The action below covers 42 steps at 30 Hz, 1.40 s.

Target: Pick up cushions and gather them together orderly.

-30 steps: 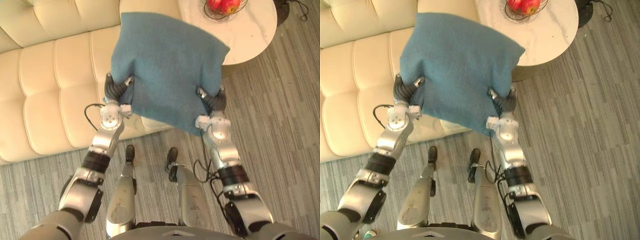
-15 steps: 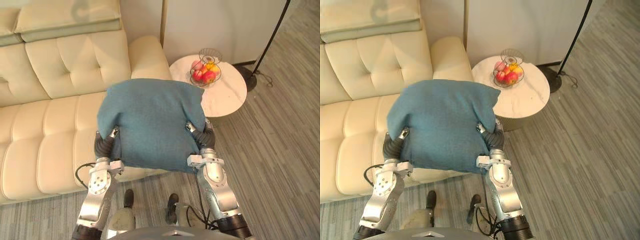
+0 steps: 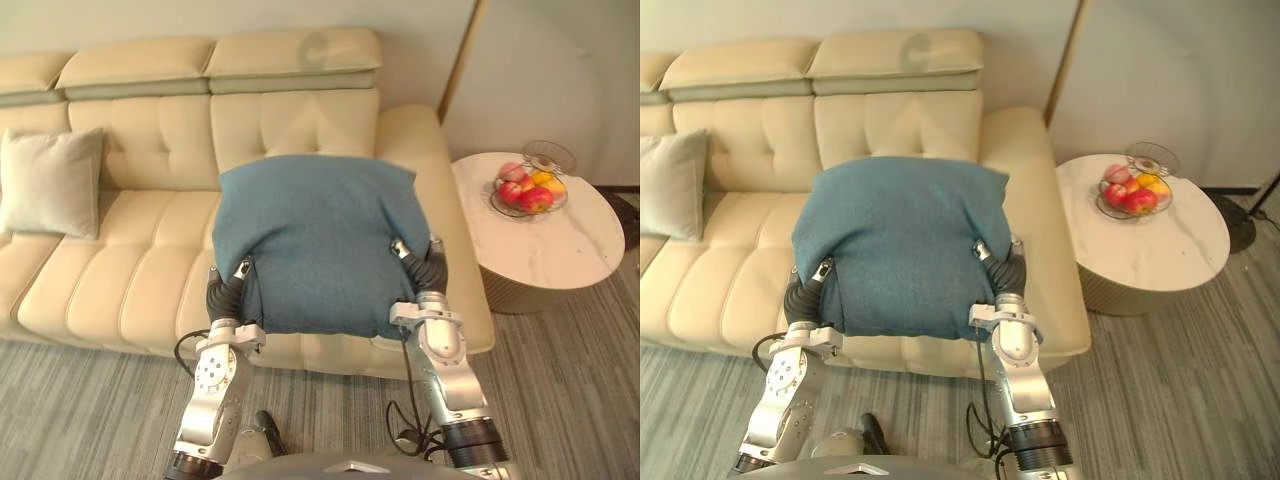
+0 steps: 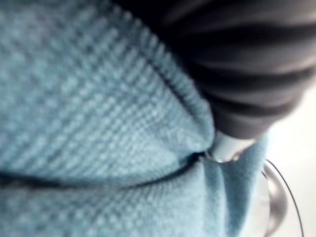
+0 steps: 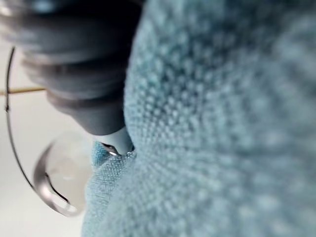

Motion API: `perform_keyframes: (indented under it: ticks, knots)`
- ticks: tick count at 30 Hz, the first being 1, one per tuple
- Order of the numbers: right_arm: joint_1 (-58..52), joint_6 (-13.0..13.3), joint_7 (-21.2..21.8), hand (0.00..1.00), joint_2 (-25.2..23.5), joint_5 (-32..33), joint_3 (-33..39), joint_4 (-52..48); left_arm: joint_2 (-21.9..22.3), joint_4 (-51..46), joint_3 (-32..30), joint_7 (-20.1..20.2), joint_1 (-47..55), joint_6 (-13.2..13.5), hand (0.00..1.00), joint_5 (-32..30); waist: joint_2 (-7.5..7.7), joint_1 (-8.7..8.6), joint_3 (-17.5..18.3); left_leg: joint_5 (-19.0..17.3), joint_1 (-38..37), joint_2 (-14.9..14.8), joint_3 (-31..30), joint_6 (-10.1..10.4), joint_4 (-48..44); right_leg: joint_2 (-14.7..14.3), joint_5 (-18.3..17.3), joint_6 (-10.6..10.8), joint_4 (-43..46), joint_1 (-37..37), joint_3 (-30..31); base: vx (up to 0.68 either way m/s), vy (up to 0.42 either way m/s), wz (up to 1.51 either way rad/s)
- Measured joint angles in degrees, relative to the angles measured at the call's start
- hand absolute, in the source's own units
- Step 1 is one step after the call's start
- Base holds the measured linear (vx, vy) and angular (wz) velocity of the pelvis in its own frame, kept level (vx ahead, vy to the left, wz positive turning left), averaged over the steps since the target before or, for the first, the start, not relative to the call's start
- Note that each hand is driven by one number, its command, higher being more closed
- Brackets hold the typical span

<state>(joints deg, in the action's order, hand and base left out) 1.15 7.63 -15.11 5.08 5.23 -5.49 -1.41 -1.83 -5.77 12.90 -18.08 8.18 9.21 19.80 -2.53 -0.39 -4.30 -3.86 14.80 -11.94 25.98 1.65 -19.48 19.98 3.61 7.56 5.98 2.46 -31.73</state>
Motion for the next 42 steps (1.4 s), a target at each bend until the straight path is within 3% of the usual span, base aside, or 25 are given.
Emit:
perform_keyframes:
  ticks: [4,5,6,7,8,10,12,13,14,16,17,20,21,22,24,25,27,29,30,31,32,33,34,36,42]
  knots:
    - [-1.7,-1.9,0.3,1.0,-2.3,-1.2,0.1,3.7,-0.5,3.4,0.0,0.3,2.3,-0.8,1.0,0.9,0.72,0.68,-0.4,-9.3,4.9,0.3,-1.8,-2.5,-13.5,3.7,-0.1,1.2,4.3,0.2,0.6,0.01,0.364,0.11]
    - [-2.5,-2.1,0.4,1.0,-2.4,-1.2,0.1,5.2,-0.6,4.1,0.0,1.1,2.6,-1.4,1.0,0.9,1.29,0.63,-0.7,-11.0,4.8,1.8,-0.9,-3.9,-14.8,6.9,-0.4,-1.0,10.6,3.5,3.6,0.04,0.461,0.0]
    - [-2.6,-2.7,0.8,1.0,-2.4,-1.1,0.1,6.5,-0.9,4.3,0.0,1.2,2.7,-2.0,1.0,0.9,1.62,0.43,-1.2,-11.8,4.4,3.1,-0.6,-5.1,-14.7,8.5,-1.3,-7.6,16.9,7.6,7.1,0.04,0.442,-0.01]
    - [-2.6,-3.0,0.9,1.0,-2.6,-1.1,0.2,7.2,-1.2,4.3,0.0,1.3,2.8,-2.2,1.0,0.9,1.84,0.19,-1.6,-12.2,3.9,3.6,-0.6,-5.6,-14.3,8.4,-2.6,-9.4,19.9,9.2,9.7,0.04,0.358,0.13]
    - [-3.1,-3.2,1.2,1.0,-3.2,-1.0,0.2,8.0,-2.1,4.3,0.0,1.8,2.8,-2.5,1.0,0.9,2.54,-0.74,-2.7,-12.4,2.2,5.0,-1.0,-6.2,-12.3,4.1,-8.9,-5.1,26.6,12.2,17.3,0.04,0.153,0.22]
    - [-3.8,-3.2,1.3,1.0,-3.6,-1.0,0.3,8.0,-2.3,4.3,0.0,2.3,3.0,-2.6,1.0,0.9,2.94,-1.25,-3.3,-12.0,0.3,6.4,-1.1,-6.8,-9.4,-2.0,-13.4,-3.3,28.2,14.1,20.4,0.09,0.103,0.19]
    - [-3.8,-3.2,1.4,1.0,-3.4,-1.0,0.5,8.0,-2.2,4.3,0.0,2.8,3.1,-2.6,1.0,0.7,2.95,-2.14,-3.4,-11.4,-2.5,8.9,-0.5,-7.4,-5.2,-9.3,-15.4,-4.4,25.4,16.8,17.5,0.15,0.071,0.09]
    - [-3.8,-3.2,1.4,1.0,-3.3,-0.9,0.6,8.0,-2.2,4.3,0.0,3.0,3.0,-2.6,1.0,0.6,2.91,-2.36,-3.4,-11.3,-3.2,9.3,-0.4,-7.4,-4.3,-10.3,-15.2,-4.6,24.1,17.2,16.5,0.19,0.06,0.17]
    - [-3.8,-3.2,1.4,1.0,-3.1,-0.9,0.7,8.0,-2.2,4.3,0.0,3.5,2.9,-2.6,1.0,0.1,2.38,-3.21,-3.3,-10.9,-5.0,10.2,-0.4,-7.0,-2.0,-12.4,-13.2,-7.1,21.0,17.7,14.9,0.25,0.05,0.24]
    - [-4.0,-3.2,1.5,1.0,-2.2,-0.9,0.8,7.7,-2.2,4.3,0.4,4.0,2.8,-2.6,1.0,-0.4,1.9,-3.63,-2.8,-10.5,-6.3,11.0,-1.1,-5.9,-0.2,-14.0,-9.4,-8.8,17.1,17.2,15.4,0.29,0.027,0.23]
    - [-4.5,-3.0,2.0,1.0,-1.7,-0.6,1.6,6.5,-1.8,4.3,0.8,4.8,2.5,-2.6,1.0,-0.9,0.92,-3.4,-2.4,-10.6,-6.3,11.0,-2.5,-5.6,-0.4,-14.2,-9.3,-9.0,17.0,16.3,15.2,0.34,-0.005,0.24]
    - [-6.6,-3.0,2.0,1.0,-1.2,-0.5,2.6,4.5,-1.3,4.3,1.6,5.6,2.2,-2.8,1.0,-1.4,0.95,-3.96,-2.7,-9.2,-7.0,11.6,-4.6,-3.4,-3.8,-12.1,-11.8,-9.8,22.1,16.0,12.9,0.3,-0.039,0.34]
    - [-7.8,-3.0,2.1,1.0,-1.3,-0.4,2.7,4.0,-1.1,4.3,1.7,6.2,2.4,-2.8,1.0,-1.4,0.83,-3.71,-2.8,-9.3,-6.8,10.5,-4.4,-3.4,-8.7,-12.9,-14.1,-8.9,22.6,15.5,12.8,0.26,-0.15,0.36]
    - [-11.0,-3.1,2.1,1.0,-1.4,-0.2,2.7,0.8,-0.1,4.3,1.6,6.9,3.3,-3.2,1.0,-1.4,-0.03,-3.06,-3.1,-9.3,-5.1,6.9,-3.2,-2.8,-20.8,-14.1,-11.8,-9.9,15.8,9.8,12.1,0.18,-0.126,0.16]
    - [-13.6,-3.1,2.1,1.0,-1.2,0.1,2.5,-3.2,0.6,2.2,1.7,7.3,6.0,-3.2,1.0,-1.4,-1.13,-2.0,-2.8,-9.9,-2.5,1.9,-1.8,-2.7,-30.4,-16.0,-12.0,-10.3,13.0,5.9,13.1,0.32,0.016,-0.27]
    - [-15.5,-3.0,2.1,1.0,-1.3,0.1,2.4,-7.0,0.6,0.1,1.8,7.9,7.3,-3.2,1.0,-1.4,-1.1,-0.74,-2.4,-11.7,-1.0,-0.6,-2.6,-2.9,-31.2,-16.2,-11.9,-10.2,10.9,3.8,14.5,0.32,0.082,-0.49]
    - [-16.1,-2.7,2.1,1.0,-1.3,0.1,2.5,-9.8,0.9,-1.6,1.7,8.5,7.0,-3.0,1.0,-1.4,-0.8,-0.11,-2.1,-12.8,1.0,-2.2,-5.1,-2.4,-25.0,-15.6,-11.6,-9.6,9.5,3.1,15.9,0.24,0.099,-0.39]
    - [-16.1,-2.7,2.1,1.0,-1.3,0.1,2.9,-10.6,0.9,-1.7,1.8,8.8,6.4,-3.0,1.0,-1.5,-0.34,0.0,-2.3,-12.8,1.5,-1.6,-9.1,-1.5,-17.4,-14.6,-11.0,-8.7,8.6,2.2,17.2,0.23,0.185,-0.36]
    - [-16.1,-2.7,2.1,1.0,-1.3,0.0,3.5,-10.6,0.9,-1.7,2.0,9.0,6.2,-3.0,1.0,-1.6,-0.1,0.19,-2.2,-10.1,0.4,-0.5,-13.4,0.6,-8.2,-13.9,-10.4,-7.7,8.4,2.1,18.5,0.2,0.249,-0.46]
    - [-16.2,-2.7,2.1,1.0,-1.3,0.0,3.6,-10.6,0.9,-1.7,2.2,9.0,6.2,-3.0,1.0,-1.8,-0.26,0.35,-2.1,-7.2,-0.8,-0.4,-14.8,0.9,-4.1,-14.0,-10.2,-7.0,8.3,2.0,19.1,0.22,0.352,-0.63]
    - [-16.4,-2.7,2.1,1.0,-1.2,0.0,3.8,-10.5,0.9,-1.7,2.5,9.0,6.3,-3.0,1.0,-2.0,-1.23,0.55,-1.5,1.9,-2.2,-0.8,-17.4,1.2,2.0,-14.8,-10.4,-4.5,6.8,1.5,20.6,0.2,0.337,-0.65]
    - [-16.1,-2.7,2.1,1.0,-2.3,-0.2,3.8,-8.7,0.4,-0.6,2.4,8.9,5.9,-3.1,1.0,-2.0,-0.32,0.23,-0.7,0.4,-3.2,-0.2,-18.0,5.1,3.7,-14.5,-9.4,-2.7,4.9,1.2,22.2,0.19,0.34,-0.53]
    - [-16.4,-2.8,2.1,1.0,-3.0,-0.3,3.9,-8.4,0.0,-0.3,2.4,8.9,5.6,-3.1,1.0,-2.0,0.79,-0.07,-0.6,0.9,-3.3,0.7,-17.5,4.5,4.5,-13.6,-8.5,-2.4,4.1,1.3,22.3,0.14,0.3,-0.35]
    - [-17.0,-2.9,2.1,1.0,-5.5,-1.0,3.9,-8.4,-2.1,0.1,2.4,8.7,5.4,-3.1,1.0,-2.0,4.87,-0.2,-0.7,1.1,-4.9,3.7,-14.5,4.1,6.5,-10.6,-7.0,-1.5,1.4,1.4,24.2,0.07,0.241,-0.34]
    - [-12.3,-2.9,2.1,1.0,-5.7,-1.9,3.7,-1.3,-2.8,0.9,1.9,8.3,4.5,-3.1,1.0,-2.1,5.58,-0.26,-0.4,2.1,-7.1,6.5,-9.3,2.3,11.5,-8.8,-5.2,-0.4,-0.3,4.4,29.9,-0.05,0.123,-0.43]
